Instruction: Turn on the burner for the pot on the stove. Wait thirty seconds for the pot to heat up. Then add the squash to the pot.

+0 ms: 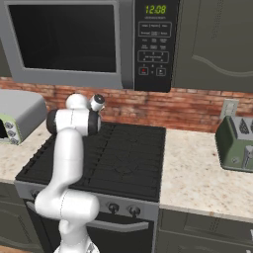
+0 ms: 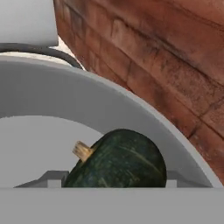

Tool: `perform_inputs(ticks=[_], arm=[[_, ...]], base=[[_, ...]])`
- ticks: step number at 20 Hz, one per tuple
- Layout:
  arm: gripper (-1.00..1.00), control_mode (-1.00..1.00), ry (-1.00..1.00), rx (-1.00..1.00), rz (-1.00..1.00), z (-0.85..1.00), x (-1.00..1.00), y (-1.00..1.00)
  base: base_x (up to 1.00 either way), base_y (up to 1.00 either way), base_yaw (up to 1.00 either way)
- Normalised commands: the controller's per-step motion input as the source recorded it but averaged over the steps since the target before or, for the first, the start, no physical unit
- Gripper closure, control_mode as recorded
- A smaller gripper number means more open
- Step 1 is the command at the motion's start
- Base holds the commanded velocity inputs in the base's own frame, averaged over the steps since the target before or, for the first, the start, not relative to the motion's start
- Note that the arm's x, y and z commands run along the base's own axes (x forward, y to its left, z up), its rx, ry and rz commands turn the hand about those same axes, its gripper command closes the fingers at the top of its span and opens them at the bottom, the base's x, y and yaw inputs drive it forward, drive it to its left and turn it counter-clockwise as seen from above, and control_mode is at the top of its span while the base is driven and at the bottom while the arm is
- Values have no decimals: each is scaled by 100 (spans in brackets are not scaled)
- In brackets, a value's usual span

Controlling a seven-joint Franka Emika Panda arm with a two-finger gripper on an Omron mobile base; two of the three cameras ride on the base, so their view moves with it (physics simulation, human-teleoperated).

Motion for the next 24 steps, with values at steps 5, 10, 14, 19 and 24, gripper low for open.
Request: perform_inputs(ticks=[5,10,14,19,24], arm=[[100,-100,-1,-2,-6,-25,26,0],[-100,-100,-4,-5,-7,-5,11,10],[-100,-100,-17,-4,-6,18,-15,0],[-100,-100,-17,0,-5,31,-51,-9],[-100,-100,-8,1,-5,7,-88,-22]], base=[[0,0,0],[0,0,0],[0,0,0],[0,0,0],[0,0,0]])
